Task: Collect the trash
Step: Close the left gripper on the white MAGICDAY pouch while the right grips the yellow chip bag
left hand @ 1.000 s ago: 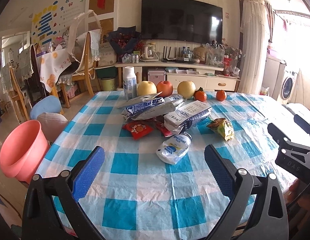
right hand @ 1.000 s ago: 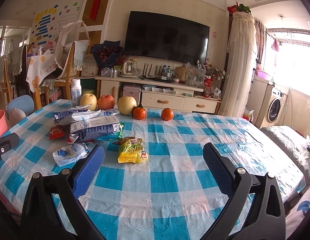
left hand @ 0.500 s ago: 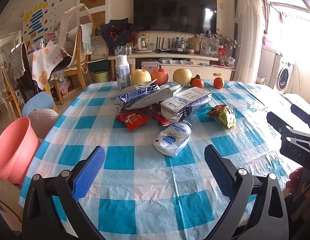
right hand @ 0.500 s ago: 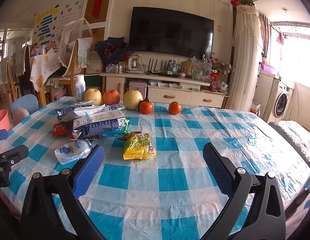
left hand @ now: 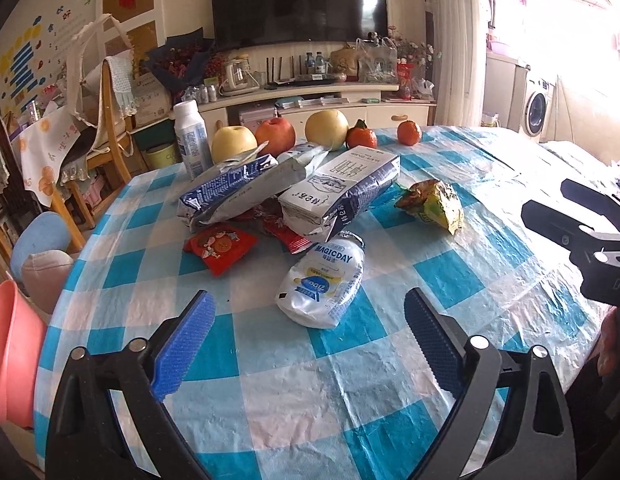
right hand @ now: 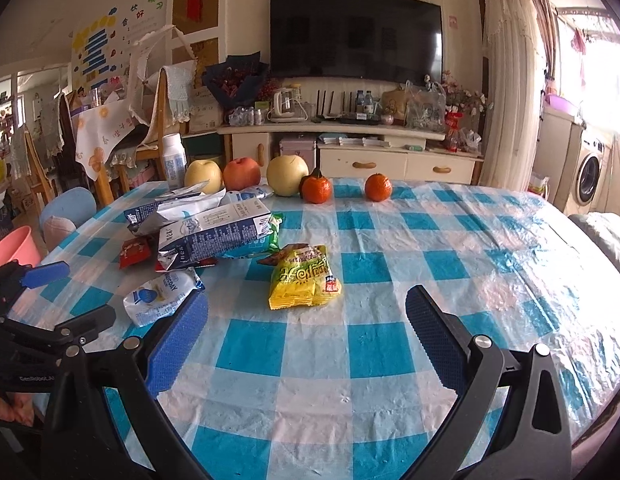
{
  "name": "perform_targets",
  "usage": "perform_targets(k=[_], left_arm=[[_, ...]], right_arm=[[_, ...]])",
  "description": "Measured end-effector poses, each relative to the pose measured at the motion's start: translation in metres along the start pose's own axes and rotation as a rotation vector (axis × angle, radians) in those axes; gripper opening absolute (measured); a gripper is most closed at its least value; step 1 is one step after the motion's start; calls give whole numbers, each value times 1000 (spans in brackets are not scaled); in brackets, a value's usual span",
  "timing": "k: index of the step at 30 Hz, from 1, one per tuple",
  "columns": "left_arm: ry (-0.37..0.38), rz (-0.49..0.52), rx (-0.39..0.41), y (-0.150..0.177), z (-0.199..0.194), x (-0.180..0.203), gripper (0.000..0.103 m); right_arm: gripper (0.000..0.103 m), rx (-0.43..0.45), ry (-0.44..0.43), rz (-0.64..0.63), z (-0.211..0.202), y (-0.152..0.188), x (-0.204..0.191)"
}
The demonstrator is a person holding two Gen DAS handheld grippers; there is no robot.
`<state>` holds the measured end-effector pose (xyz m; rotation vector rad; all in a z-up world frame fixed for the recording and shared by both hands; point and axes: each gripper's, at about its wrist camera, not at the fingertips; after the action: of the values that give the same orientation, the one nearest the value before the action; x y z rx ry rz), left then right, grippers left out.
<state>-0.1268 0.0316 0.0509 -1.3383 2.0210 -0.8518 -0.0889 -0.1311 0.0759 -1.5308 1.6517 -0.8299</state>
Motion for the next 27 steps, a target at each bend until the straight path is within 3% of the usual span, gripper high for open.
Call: perform_targets(k=[2,11,19,21,23,27], left_arm=[[12,8,-31,-1,14,-1,79],[71,69,-99,-9,56,1,79],[188,-40,-213,-16,95,-22,79],[210,-50,-216,-18,99,-22,79],[208,-41,-215,-19,100,-20,79],[192,-22,-215,-20,103,-16,74]], right_arm=[[100,-32,-35,28,8,-2,3],[100,-145,-109,119,57,-15,17],[99,-221,-108,136,102,-20,15],[96,-234,-89,108,112,-20,9],[75,-244,-66,75,119,-21,3],[72,-274,-22,44,134,-20,-1]])
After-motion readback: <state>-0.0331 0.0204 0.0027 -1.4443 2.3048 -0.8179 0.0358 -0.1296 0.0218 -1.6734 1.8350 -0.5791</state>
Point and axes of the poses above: each gripper's, at about its wrist camera, not at the fingertips, and z roughly the way its jaws point, x to its right, y to its underside, and after that the axes turned 3 degrees about z, right-handed
